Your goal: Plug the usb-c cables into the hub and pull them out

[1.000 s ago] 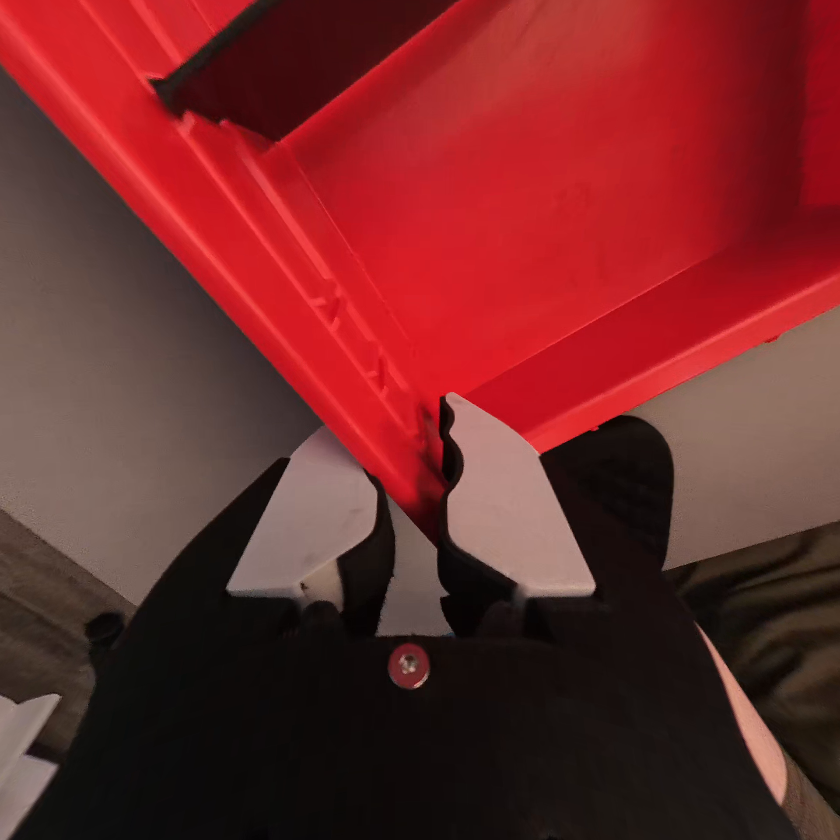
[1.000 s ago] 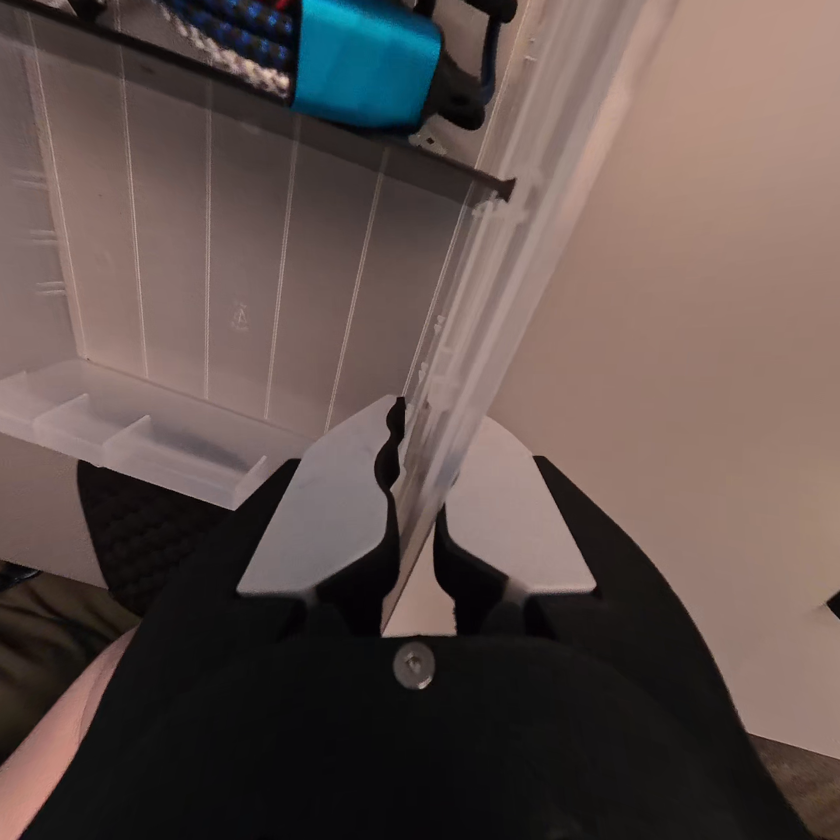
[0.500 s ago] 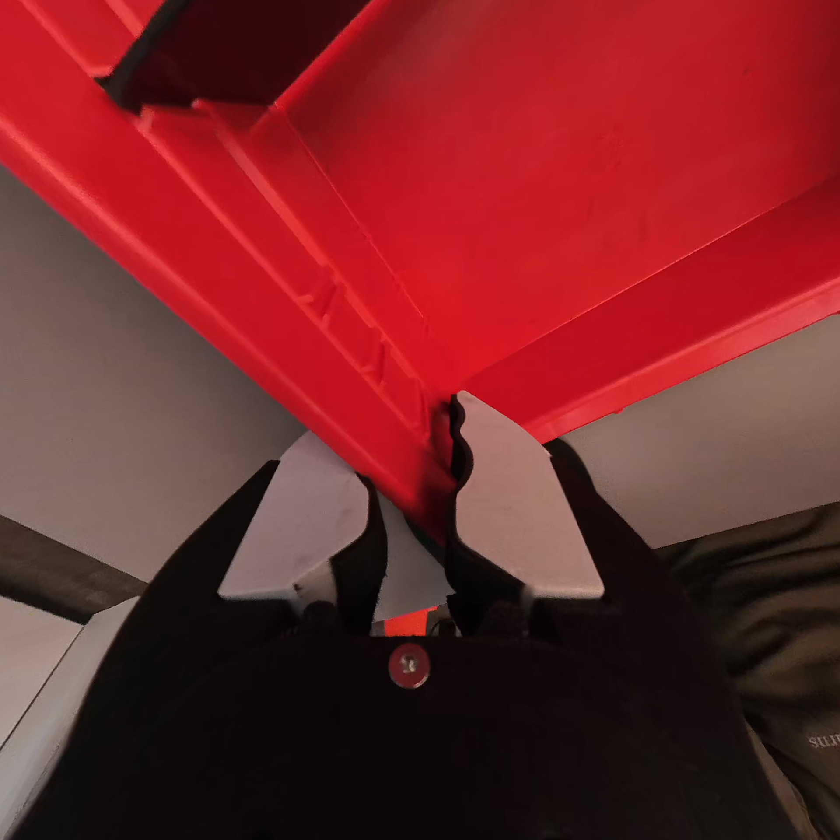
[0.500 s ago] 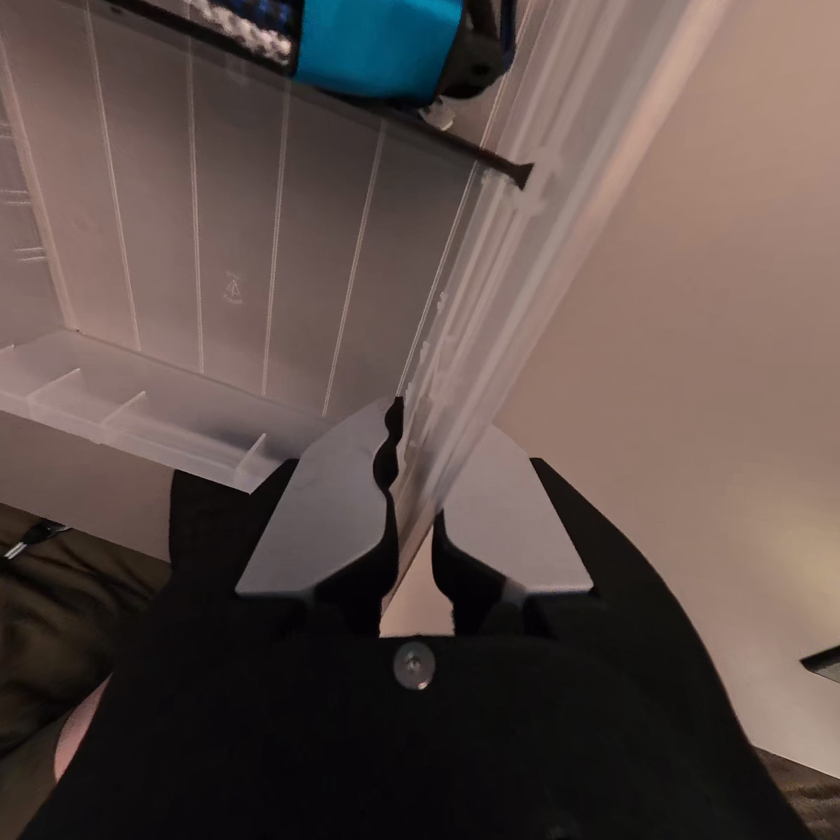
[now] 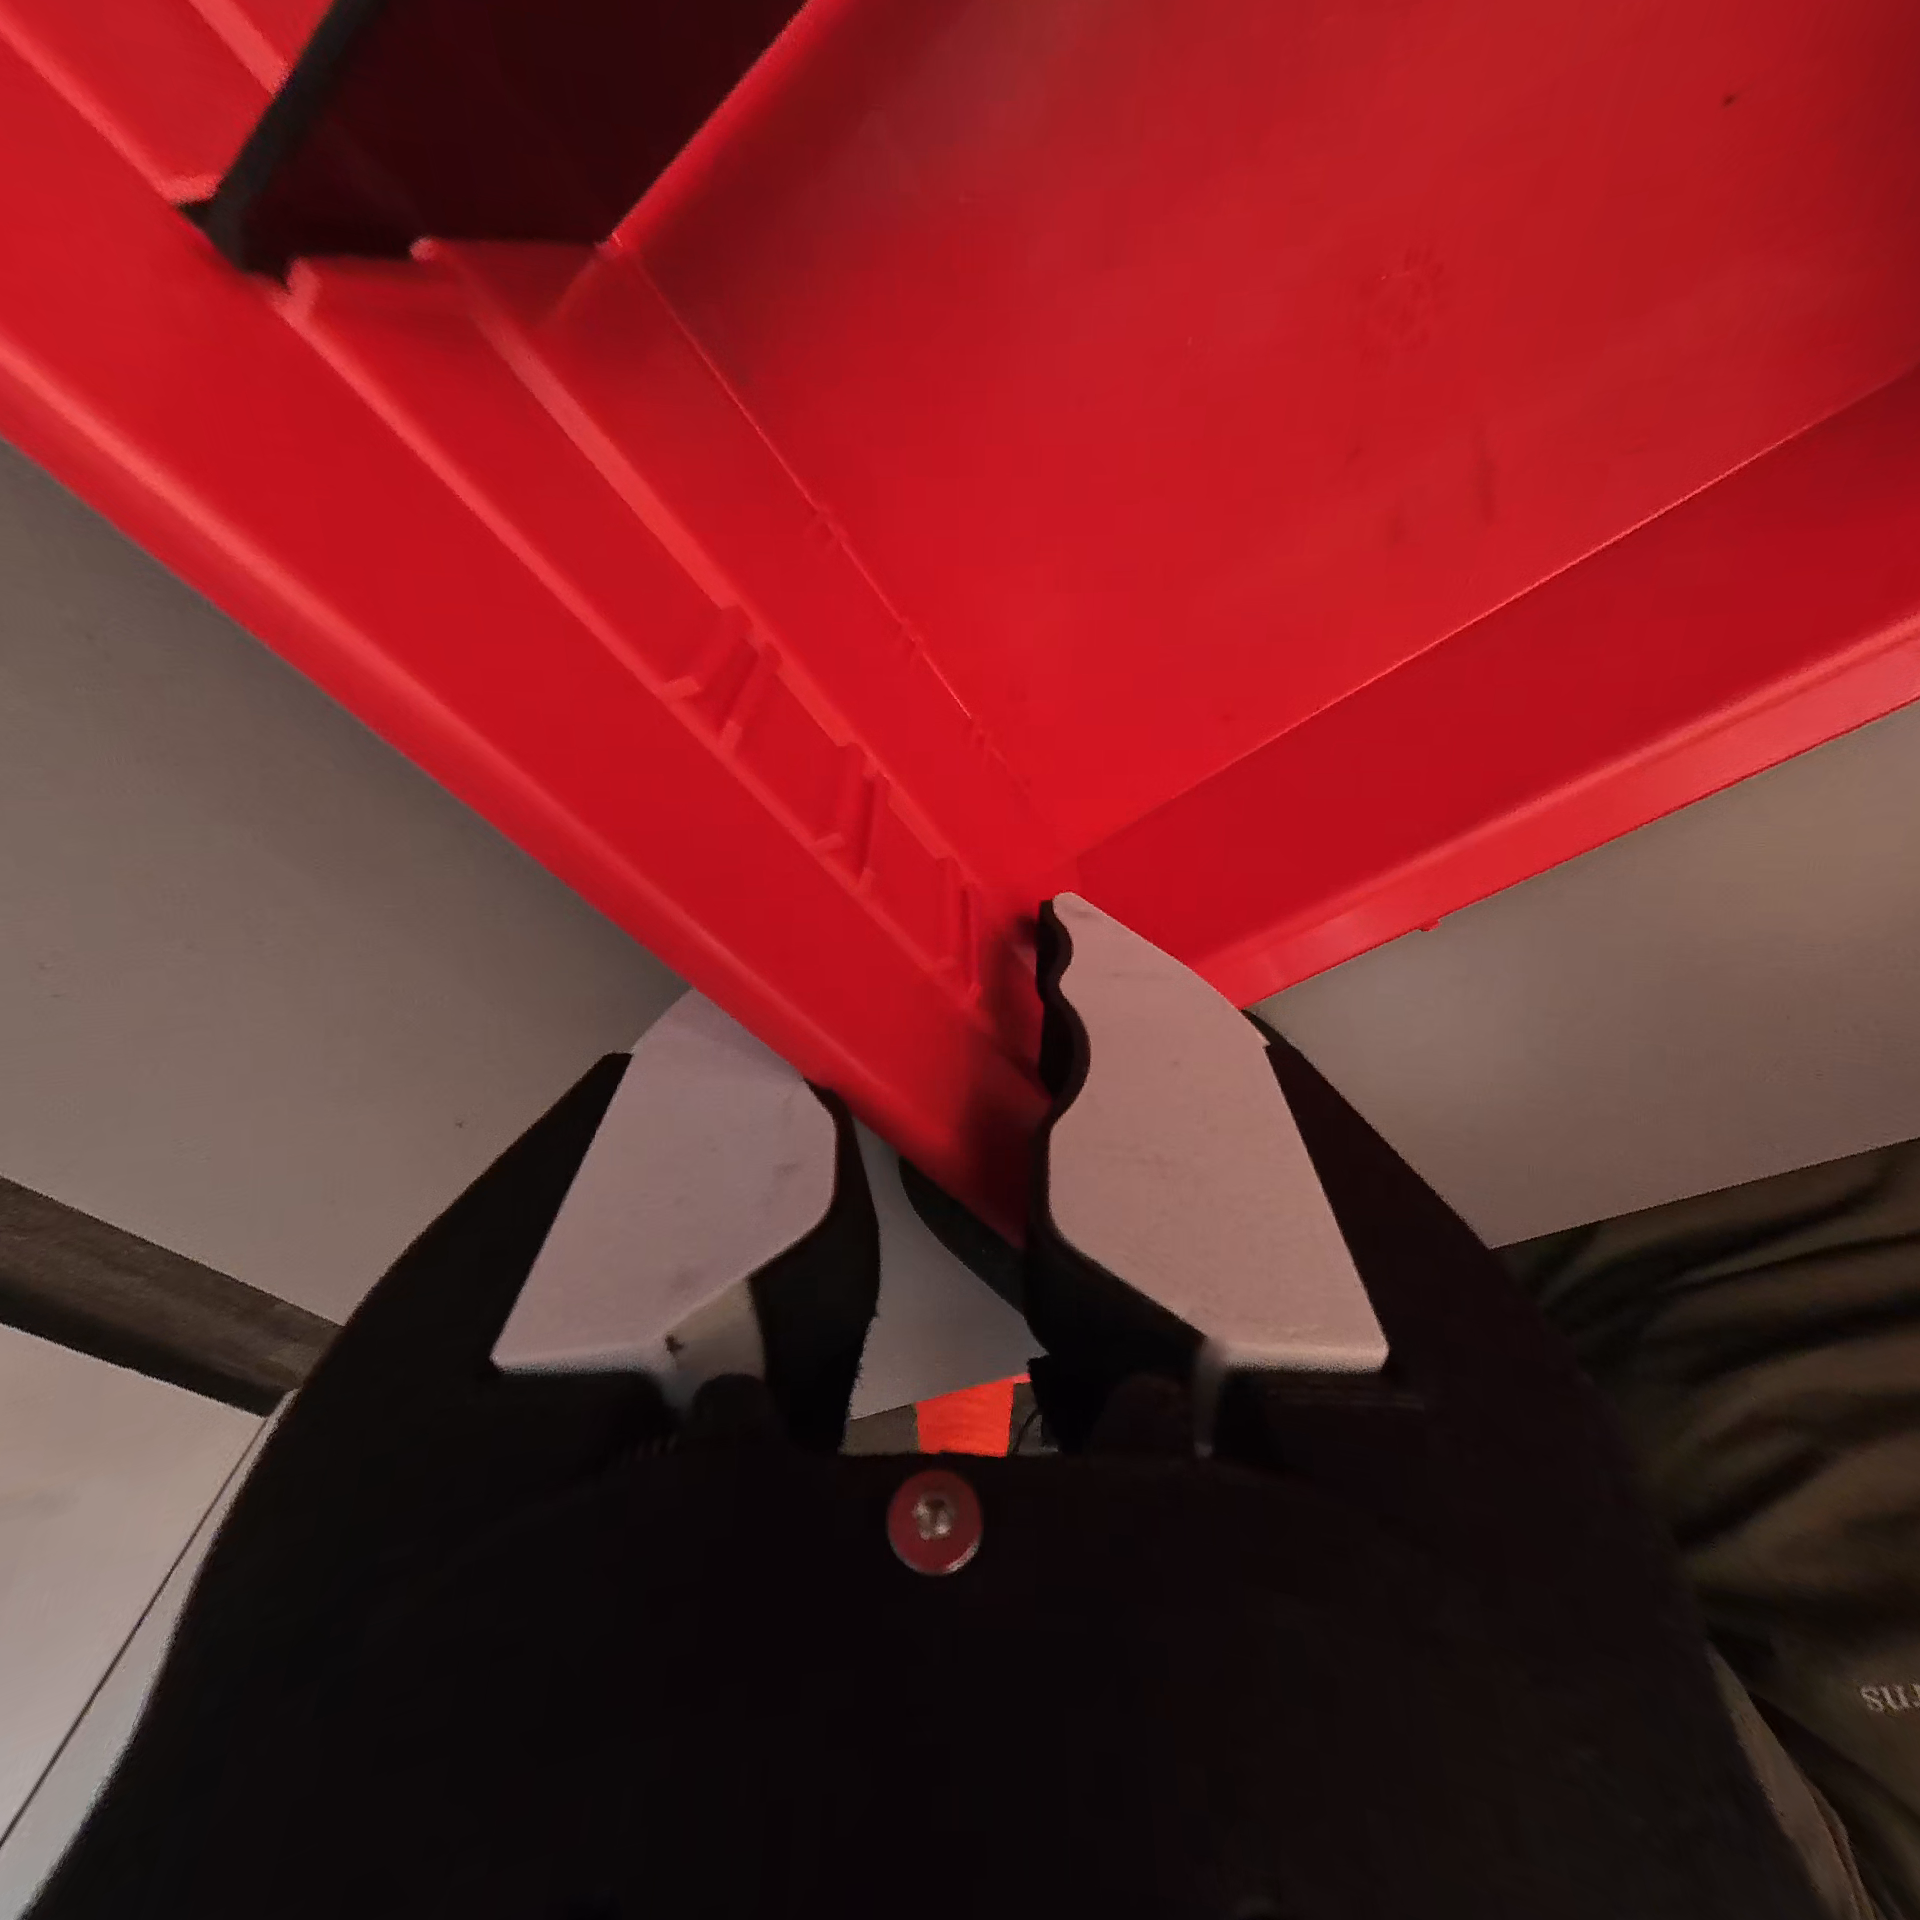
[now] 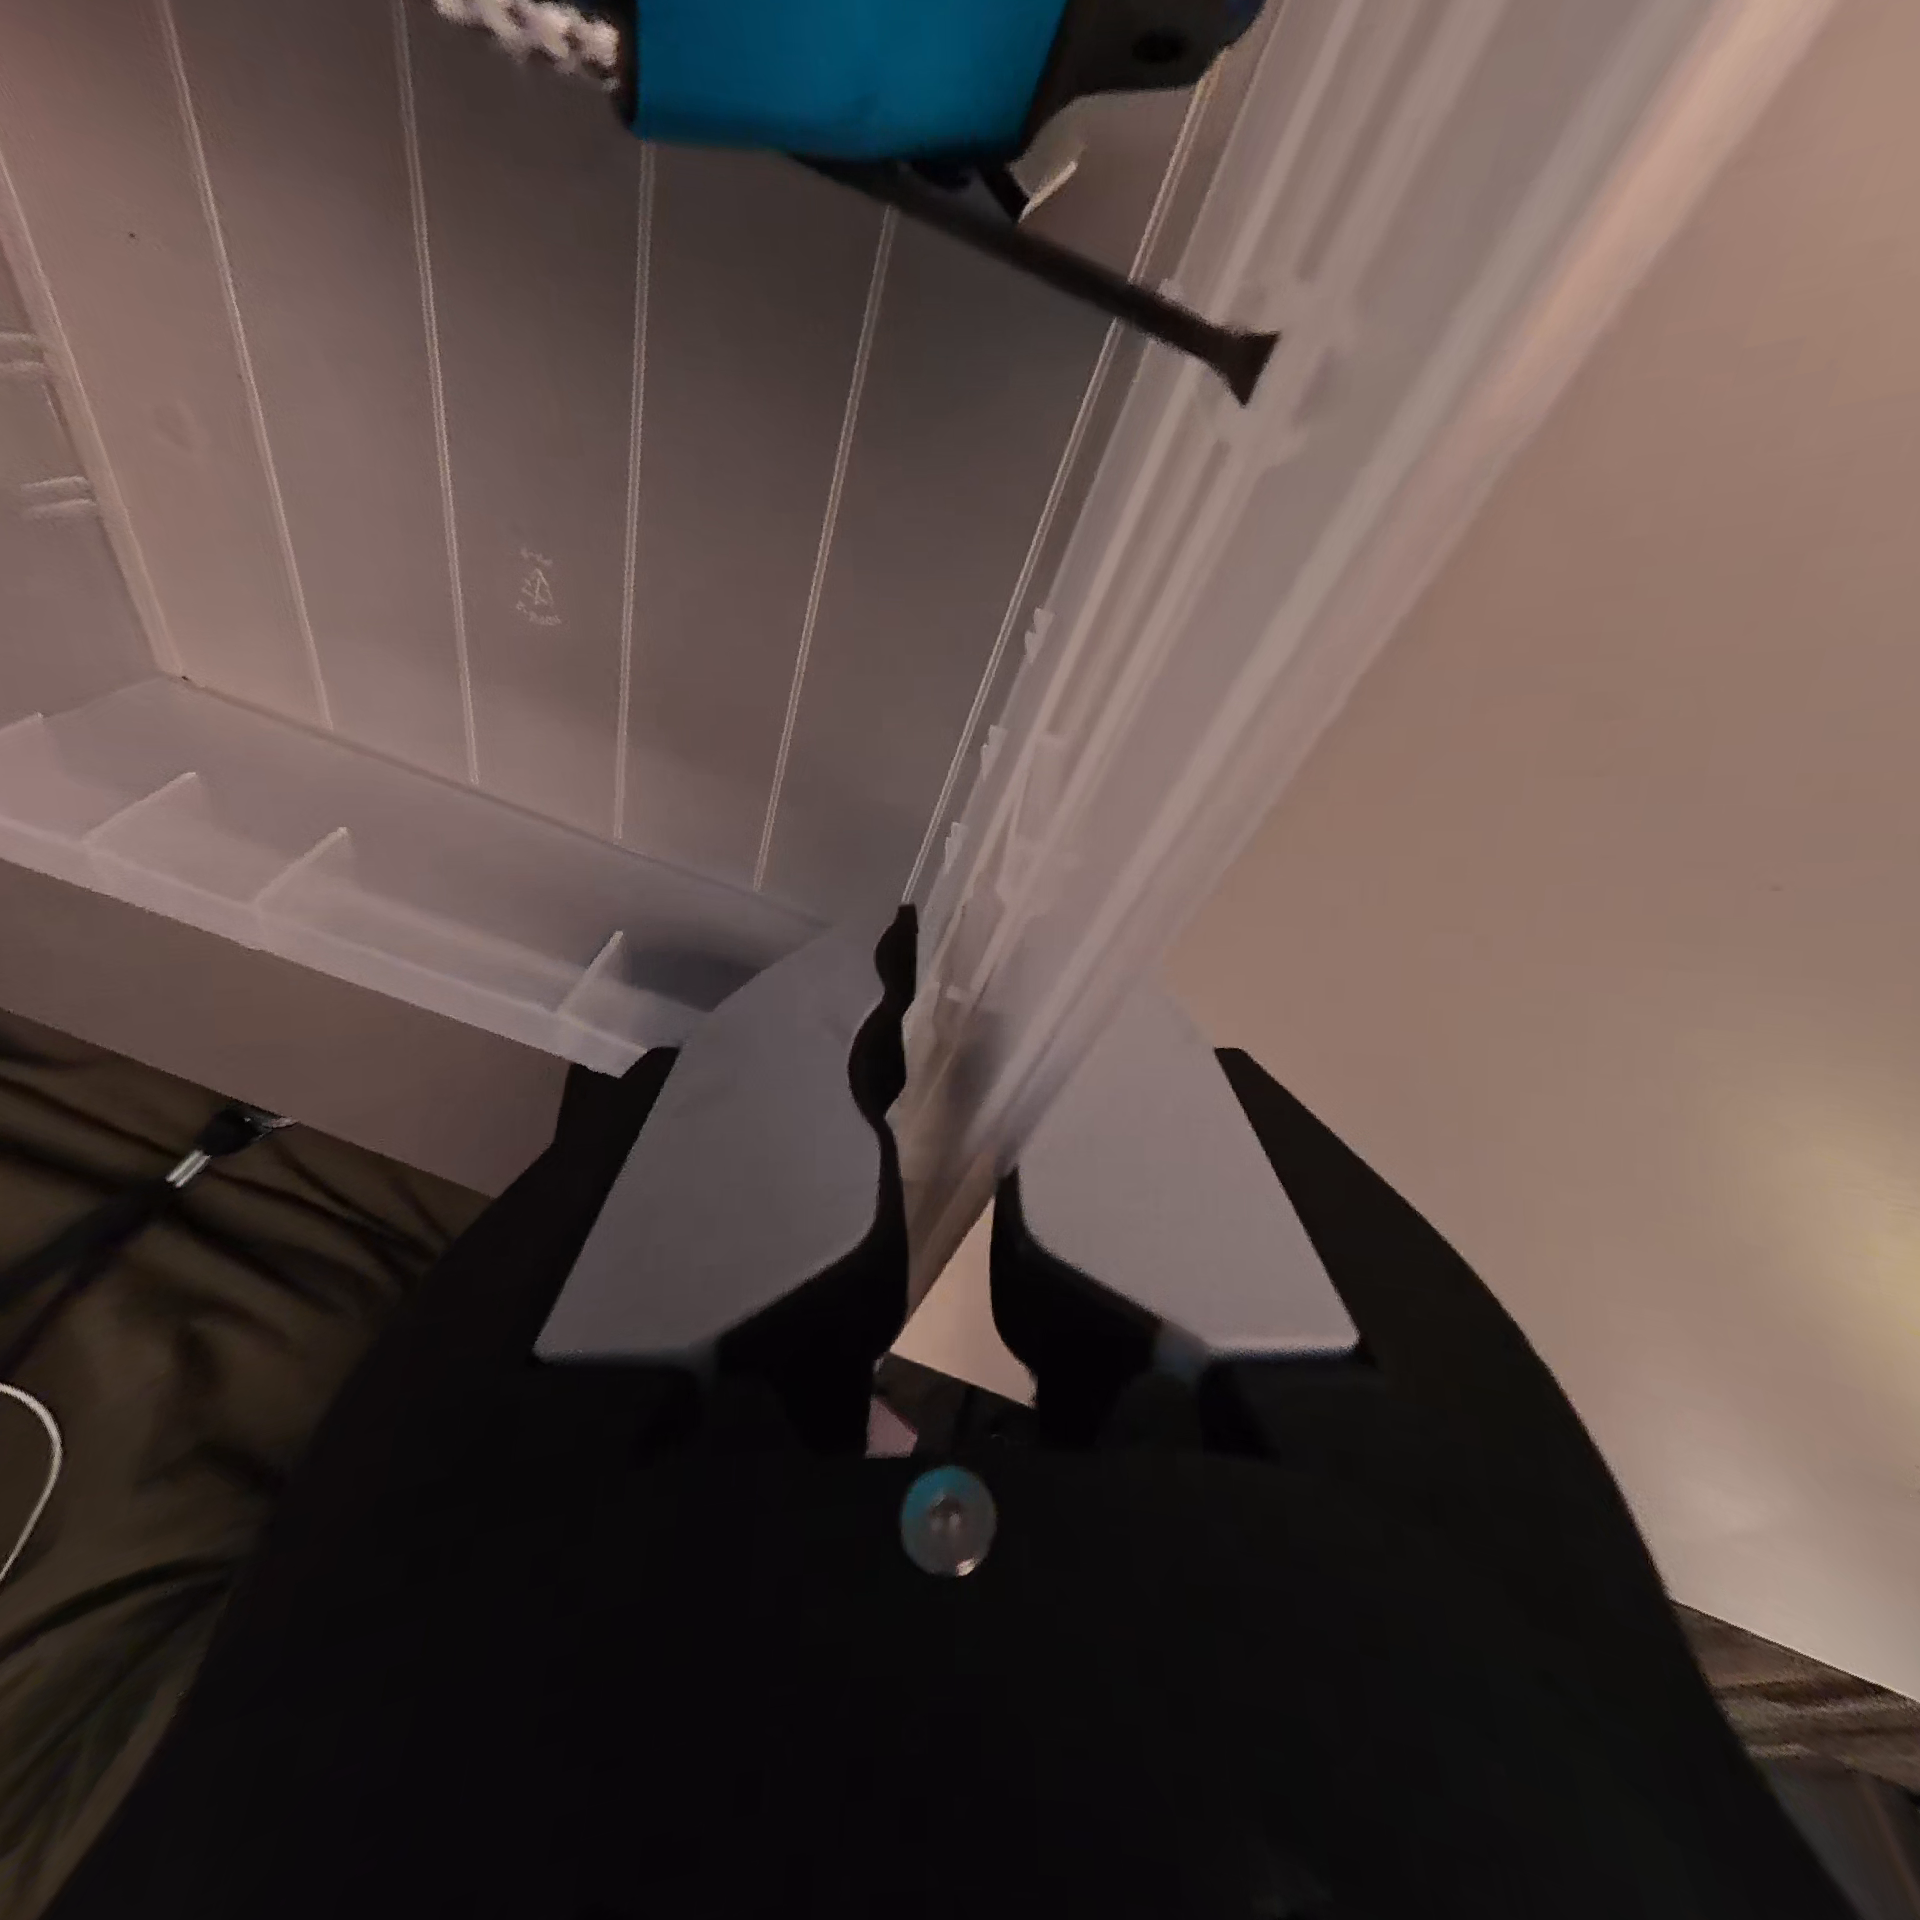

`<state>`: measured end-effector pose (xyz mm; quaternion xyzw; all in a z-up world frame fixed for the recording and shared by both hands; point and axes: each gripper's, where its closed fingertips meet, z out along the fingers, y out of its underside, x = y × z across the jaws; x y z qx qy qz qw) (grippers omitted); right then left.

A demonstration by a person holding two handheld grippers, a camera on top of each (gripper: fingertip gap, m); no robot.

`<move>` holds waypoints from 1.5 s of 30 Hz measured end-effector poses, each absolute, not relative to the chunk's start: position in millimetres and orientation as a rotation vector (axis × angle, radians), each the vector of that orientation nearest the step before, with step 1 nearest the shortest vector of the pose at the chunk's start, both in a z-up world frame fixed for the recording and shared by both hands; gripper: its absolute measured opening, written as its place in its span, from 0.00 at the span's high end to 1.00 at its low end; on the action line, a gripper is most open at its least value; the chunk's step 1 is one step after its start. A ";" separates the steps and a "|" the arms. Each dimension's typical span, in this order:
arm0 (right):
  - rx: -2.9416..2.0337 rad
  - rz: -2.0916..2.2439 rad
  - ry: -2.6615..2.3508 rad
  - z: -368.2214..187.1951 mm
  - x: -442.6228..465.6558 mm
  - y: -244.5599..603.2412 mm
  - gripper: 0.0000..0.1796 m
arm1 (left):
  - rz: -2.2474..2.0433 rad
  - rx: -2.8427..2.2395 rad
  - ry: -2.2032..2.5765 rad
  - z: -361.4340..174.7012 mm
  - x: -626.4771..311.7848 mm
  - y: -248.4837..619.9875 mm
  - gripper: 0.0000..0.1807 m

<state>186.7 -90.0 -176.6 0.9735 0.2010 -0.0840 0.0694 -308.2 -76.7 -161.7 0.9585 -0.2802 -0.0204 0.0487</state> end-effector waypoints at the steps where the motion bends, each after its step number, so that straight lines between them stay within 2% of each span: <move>1: 2.921 -0.266 0.607 -176.2 183.8 -92.4 0.93 | -0.064 2.920 -0.856 -161.8 -307.6 -76.9 0.83; 8: 2.887 -0.171 0.657 -175.1 171.6 -100.7 0.85 | -0.059 2.911 -0.873 -162.4 -303.6 -78.7 0.83; 14: 2.887 -0.252 0.677 -169.9 168.3 -101.6 0.81 | 0.045 2.875 -0.881 -162.1 -299.3 -90.8 0.84; 21: 3.254 0.120 0.603 -105.2 183.6 -84.7 0.76 | 0.180 2.848 -0.986 -151.1 -295.7 -104.4 0.82; 23: 3.385 0.201 0.712 -75.8 159.1 -77.3 0.76 | 0.233 2.892 -1.009 -142.8 -294.8 -102.4 0.81; 25: 3.534 0.267 1.012 -43.2 111.1 -57.1 0.71 | 0.247 2.943 -1.024 -134.6 -297.7 -99.3 0.80; 28: 3.600 -0.300 1.640 -10.9 -18.7 -40.7 0.62 | 0.279 2.969 -1.017 -128.5 -300.0 -99.6 0.84; 30: 3.410 -0.710 1.733 -23.9 -83.5 -45.9 0.59 | 0.298 2.975 -1.033 -125.9 -299.7 -98.0 0.86; 35: 3.301 -0.449 1.304 -95.1 -108.7 -3.9 0.56 | 0.348 3.032 -1.088 -115.7 -298.2 -92.3 0.85; 37: 3.283 -0.342 1.202 -112.2 -103.8 5.4 0.57 | 0.393 3.065 -1.108 -108.8 -297.8 -91.2 0.85; 42: 3.138 -0.426 0.931 -147.8 -107.8 -10.5 0.62 | 0.427 3.158 -1.075 -96.5 -308.9 -86.1 0.85; 45: 3.124 -0.463 0.792 -156.1 -114.3 -5.8 0.70 | 0.444 3.197 -1.059 -92.0 -313.7 -82.2 0.86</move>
